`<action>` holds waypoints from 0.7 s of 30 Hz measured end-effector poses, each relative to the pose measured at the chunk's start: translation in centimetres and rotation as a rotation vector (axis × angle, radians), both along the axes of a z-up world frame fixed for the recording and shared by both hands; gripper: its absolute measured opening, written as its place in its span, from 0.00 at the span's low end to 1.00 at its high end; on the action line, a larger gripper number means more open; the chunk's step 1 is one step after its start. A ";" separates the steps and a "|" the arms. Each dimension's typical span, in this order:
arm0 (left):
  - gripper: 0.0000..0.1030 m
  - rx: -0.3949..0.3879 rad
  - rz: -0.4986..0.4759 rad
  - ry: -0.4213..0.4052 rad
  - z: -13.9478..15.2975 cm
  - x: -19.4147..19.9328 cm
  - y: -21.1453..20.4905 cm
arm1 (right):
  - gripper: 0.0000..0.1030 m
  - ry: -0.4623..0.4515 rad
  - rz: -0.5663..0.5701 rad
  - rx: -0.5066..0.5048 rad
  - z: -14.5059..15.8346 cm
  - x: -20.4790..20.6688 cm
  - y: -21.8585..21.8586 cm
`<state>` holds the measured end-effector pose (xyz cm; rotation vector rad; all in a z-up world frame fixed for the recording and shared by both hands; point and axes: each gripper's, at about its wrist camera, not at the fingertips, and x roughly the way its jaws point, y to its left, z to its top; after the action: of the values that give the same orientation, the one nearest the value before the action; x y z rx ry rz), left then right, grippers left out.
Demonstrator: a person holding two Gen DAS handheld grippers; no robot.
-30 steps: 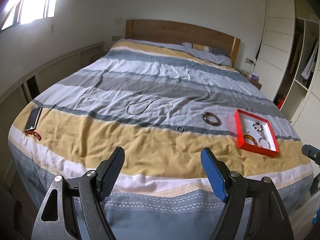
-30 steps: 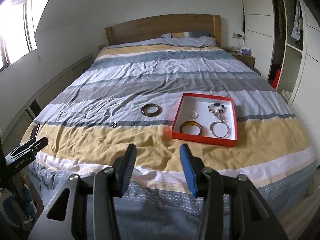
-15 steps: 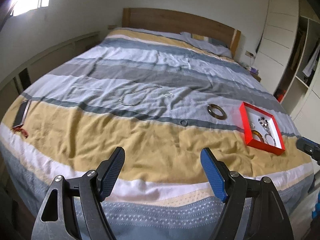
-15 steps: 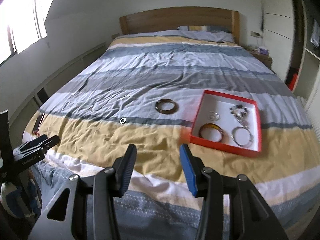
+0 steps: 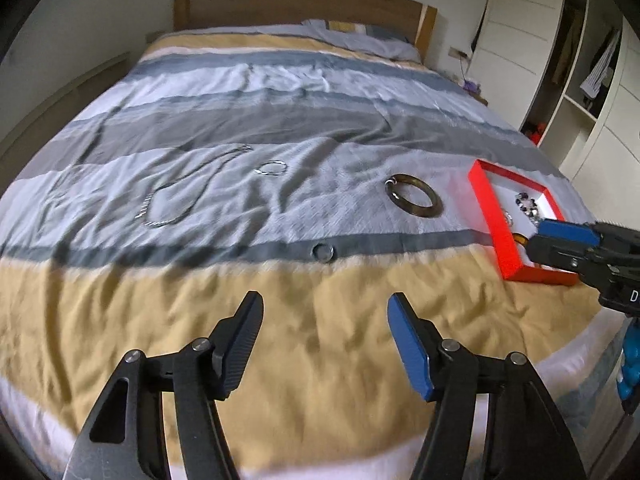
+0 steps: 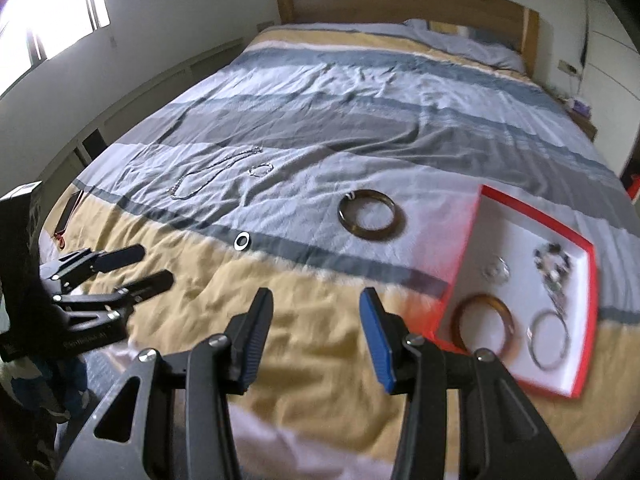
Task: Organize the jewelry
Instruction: 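Grasp the dark ring with the left tool while the right tool grasps the dark wooden bangle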
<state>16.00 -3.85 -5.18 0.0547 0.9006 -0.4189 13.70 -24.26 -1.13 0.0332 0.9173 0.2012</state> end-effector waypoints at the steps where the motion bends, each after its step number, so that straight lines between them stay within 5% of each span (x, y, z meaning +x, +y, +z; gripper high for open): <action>1: 0.61 0.007 -0.004 0.006 -0.4 0.8 -0.5 | 0.42 0.007 0.006 0.001 -0.4 1.0 0.0; 12: 0.58 0.040 -0.011 0.063 -4.9 7.2 -2.2 | 0.42 0.100 0.035 0.005 -5.4 12.3 0.0; 21: 0.44 0.058 -0.059 0.085 -7.1 8.5 -3.3 | 0.42 0.164 0.047 -0.029 -8.6 15.5 0.7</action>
<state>24.51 -7.13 -12.28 0.1174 0.9968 -0.4525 29.23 -23.53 -9.69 0.0010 1.0846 0.2306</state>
